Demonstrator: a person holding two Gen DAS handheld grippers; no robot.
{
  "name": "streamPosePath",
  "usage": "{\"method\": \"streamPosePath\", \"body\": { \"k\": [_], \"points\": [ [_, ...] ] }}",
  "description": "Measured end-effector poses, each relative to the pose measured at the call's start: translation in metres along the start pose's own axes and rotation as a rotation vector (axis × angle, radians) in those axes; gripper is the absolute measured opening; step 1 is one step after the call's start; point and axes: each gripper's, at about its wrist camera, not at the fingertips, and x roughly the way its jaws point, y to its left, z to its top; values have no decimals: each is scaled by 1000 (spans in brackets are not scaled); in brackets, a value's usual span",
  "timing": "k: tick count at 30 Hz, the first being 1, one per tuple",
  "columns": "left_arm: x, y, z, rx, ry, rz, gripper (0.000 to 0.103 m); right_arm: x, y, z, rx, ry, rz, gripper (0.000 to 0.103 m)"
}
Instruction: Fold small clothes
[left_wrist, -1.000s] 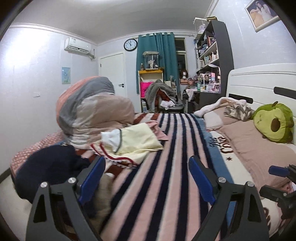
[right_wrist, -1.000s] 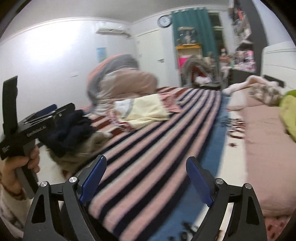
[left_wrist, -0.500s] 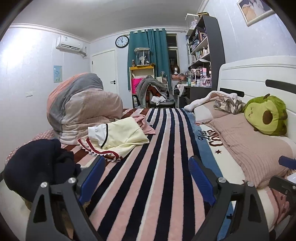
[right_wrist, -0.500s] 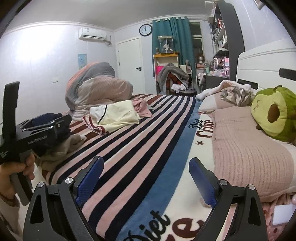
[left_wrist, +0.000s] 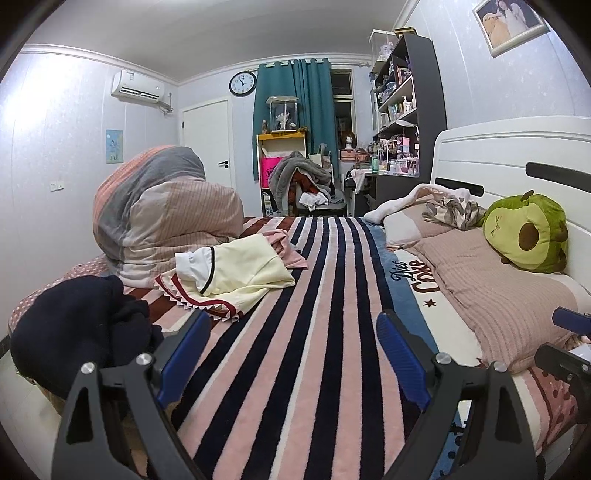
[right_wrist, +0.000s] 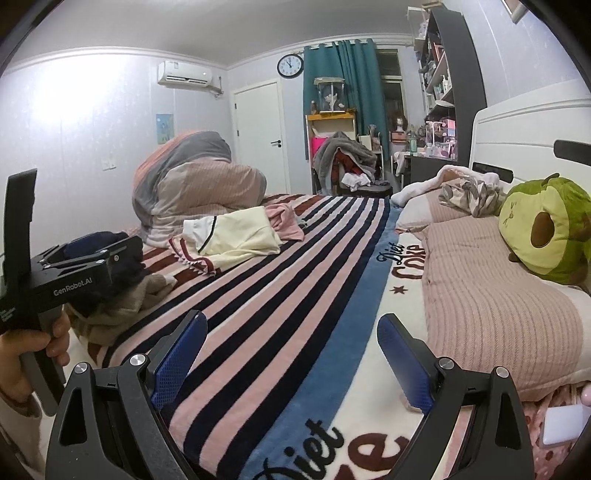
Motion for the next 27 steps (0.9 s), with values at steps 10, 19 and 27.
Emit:
{"method": "streamPosePath", "body": {
  "k": [10, 19, 27],
  "points": [
    [-28, -1, 9, 16, -29, -6, 89, -25, 14, 10, -28, -63, 36, 92],
    [-34, 0, 10, 17, -38, -15, 89, -29, 23, 16, -41, -90, 72, 92],
    [-33, 0, 10, 12, -35, -13, 90, -29, 23, 16, -41, -89, 72, 92]
  ]
}}
